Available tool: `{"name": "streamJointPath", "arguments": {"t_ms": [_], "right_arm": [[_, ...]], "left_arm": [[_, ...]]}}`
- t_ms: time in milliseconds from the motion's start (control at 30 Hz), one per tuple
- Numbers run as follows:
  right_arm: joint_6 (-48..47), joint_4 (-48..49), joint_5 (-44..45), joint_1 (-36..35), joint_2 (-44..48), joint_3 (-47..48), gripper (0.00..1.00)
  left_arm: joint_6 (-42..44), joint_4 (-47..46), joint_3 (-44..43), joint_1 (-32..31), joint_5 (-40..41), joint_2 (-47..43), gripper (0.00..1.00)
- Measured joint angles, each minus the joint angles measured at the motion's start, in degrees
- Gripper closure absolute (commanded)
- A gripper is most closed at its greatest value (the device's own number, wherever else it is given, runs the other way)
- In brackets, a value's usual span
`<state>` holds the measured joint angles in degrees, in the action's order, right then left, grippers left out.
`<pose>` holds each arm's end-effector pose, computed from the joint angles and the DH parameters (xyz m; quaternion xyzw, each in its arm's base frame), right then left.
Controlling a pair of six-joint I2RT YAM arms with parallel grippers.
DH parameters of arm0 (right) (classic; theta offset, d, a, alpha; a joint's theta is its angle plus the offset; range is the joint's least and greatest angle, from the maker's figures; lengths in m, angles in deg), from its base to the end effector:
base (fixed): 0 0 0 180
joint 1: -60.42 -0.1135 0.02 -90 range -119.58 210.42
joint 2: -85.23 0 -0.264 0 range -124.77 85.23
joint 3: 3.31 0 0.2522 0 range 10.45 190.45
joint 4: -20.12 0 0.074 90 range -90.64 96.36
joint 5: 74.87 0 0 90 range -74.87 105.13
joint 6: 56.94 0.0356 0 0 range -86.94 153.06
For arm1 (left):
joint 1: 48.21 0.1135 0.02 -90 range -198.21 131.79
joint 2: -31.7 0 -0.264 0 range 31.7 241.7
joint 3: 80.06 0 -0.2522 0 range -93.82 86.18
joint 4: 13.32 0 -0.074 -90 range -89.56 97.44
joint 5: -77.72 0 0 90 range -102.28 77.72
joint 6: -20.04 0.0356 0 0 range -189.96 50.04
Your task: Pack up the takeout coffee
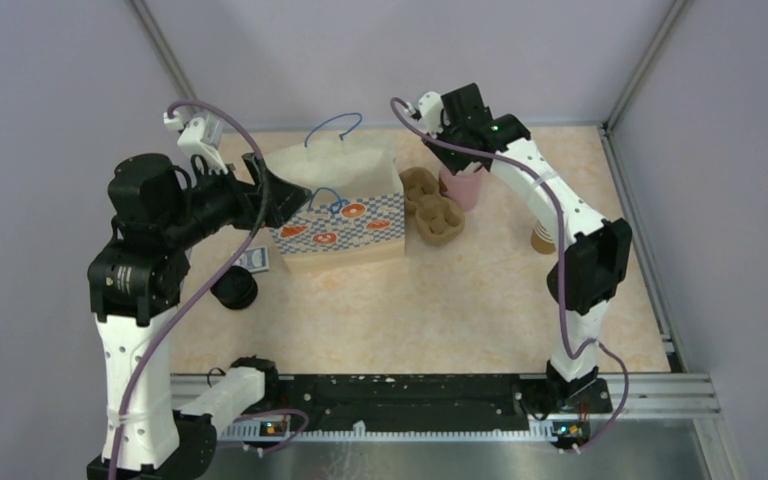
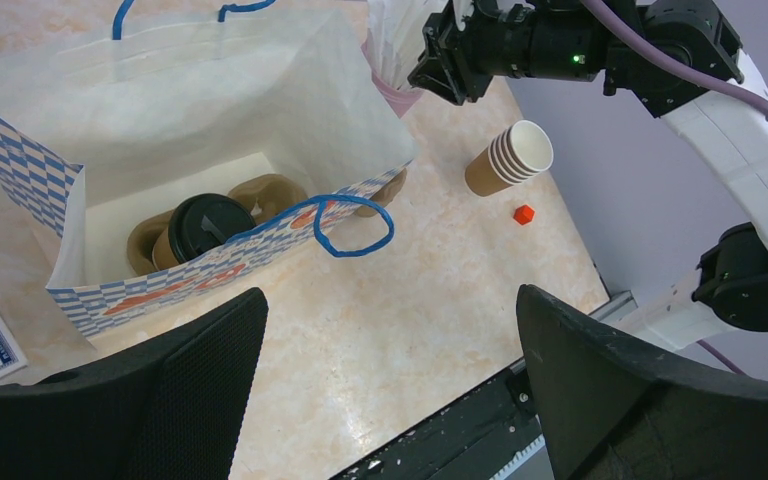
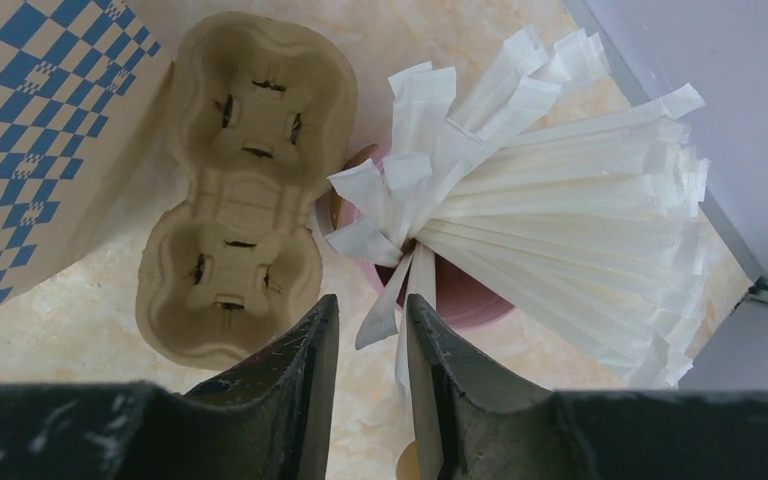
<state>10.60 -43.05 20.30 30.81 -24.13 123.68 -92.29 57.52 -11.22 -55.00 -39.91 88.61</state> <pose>0.3707 0.2070 0.3608 -0.3906 0.8384 -0.0181 0.3798 0.1215 -0.0311 0.5092 0.0362 0.7907 -0.3312 0.5136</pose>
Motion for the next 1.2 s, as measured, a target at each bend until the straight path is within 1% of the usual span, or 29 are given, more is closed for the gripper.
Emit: {"name": "streamJointPath", "arguments": {"t_ms": [33,167,200,500,700,900,1067,1200], "right_arm": [[-0.07,0.02,0.22,0.00,0.00,0.00,0.75],[-0.20,0.11,0.85,0.00,0.00,0.00,0.97],[-0.28,0.17,0.96,0.00,0.00,0.00,1.00],[-0.39,-0.17,1.16,0.00,0.00,0.42,1.00],[0.83,-2.54,1.46,0.00,1.51,4.39,1.00],[2.62,-4.31,1.38,0.00,6.80,12.85,1.00],[3.58,-4.13,2.23,-0.46,12.57,20.15,1.00],[4.17,-1.88,2.56,-1.22,17.84,21.77,1.00]], "left_arm": [[0.00,0.00,0.00,0.00,0.00,0.00,0.01],[0.00,0.00,0.00,0.00,0.02,0.02,0.01],[0.00,0.00,0.00,0.00,0.02,0.00,0.01],[0.17,0.00,0.00,0.00,0.20,0.00,0.01],[0.39,0.17,0.00,0.00,0.85,0.00,0.01],[1.29,1.18,0.00,0.00,2.86,0.00,0.01],[1.29,1.18,0.02,0.00,3.04,0.02,0.01],[1.27,1.14,0.02,0.00,3.06,0.02,0.01]]}}
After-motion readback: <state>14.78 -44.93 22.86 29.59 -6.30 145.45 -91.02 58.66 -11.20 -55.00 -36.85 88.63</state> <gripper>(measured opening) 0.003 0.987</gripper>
